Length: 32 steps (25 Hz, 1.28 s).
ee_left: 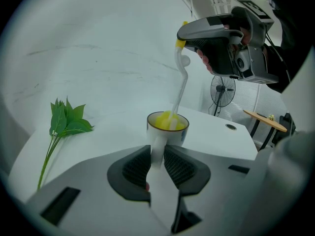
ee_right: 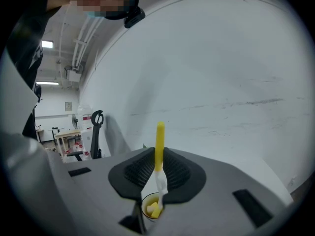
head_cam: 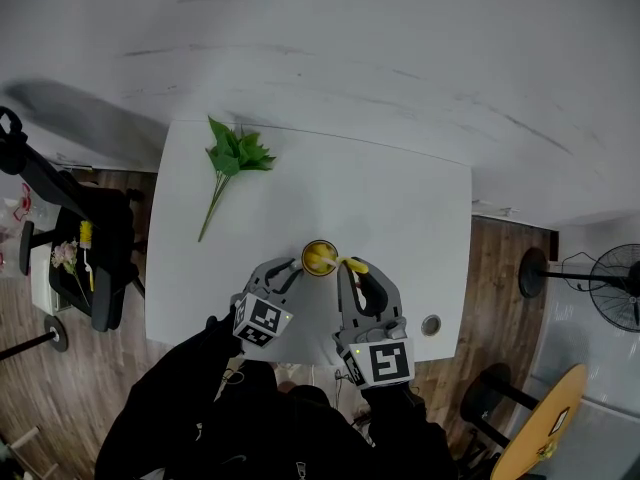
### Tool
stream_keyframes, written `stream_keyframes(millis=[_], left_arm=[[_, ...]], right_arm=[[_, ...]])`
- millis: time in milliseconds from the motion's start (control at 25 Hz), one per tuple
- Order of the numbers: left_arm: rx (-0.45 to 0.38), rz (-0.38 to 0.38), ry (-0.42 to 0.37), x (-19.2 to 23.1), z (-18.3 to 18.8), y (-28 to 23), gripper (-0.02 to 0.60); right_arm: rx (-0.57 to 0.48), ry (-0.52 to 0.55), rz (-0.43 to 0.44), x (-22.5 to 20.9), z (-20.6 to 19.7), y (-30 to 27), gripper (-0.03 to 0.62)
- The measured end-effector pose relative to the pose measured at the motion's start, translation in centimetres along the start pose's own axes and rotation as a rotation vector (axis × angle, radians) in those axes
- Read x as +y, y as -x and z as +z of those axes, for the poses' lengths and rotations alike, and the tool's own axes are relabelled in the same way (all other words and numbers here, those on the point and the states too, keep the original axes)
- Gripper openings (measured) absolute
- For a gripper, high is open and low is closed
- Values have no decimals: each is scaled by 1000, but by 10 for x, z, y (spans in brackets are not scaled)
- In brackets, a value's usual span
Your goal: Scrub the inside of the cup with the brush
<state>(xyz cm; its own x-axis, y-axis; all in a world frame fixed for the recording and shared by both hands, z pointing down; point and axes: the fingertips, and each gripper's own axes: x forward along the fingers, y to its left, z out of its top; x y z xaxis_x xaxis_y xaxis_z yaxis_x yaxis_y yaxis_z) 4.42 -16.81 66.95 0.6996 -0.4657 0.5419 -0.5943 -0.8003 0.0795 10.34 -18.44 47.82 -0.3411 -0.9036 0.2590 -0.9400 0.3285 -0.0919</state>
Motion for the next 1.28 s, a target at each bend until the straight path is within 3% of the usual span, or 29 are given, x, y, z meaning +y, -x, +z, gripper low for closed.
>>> stream_keyframes(millis=[560, 1280], left_arm=[[9, -10, 2, 1, 0, 0, 100], [0, -2, -2, 1, 0, 0, 100]], right_arm=[[-18, 37, 37, 10, 17, -38, 66], [-28, 8, 76, 38, 15, -20, 65]])
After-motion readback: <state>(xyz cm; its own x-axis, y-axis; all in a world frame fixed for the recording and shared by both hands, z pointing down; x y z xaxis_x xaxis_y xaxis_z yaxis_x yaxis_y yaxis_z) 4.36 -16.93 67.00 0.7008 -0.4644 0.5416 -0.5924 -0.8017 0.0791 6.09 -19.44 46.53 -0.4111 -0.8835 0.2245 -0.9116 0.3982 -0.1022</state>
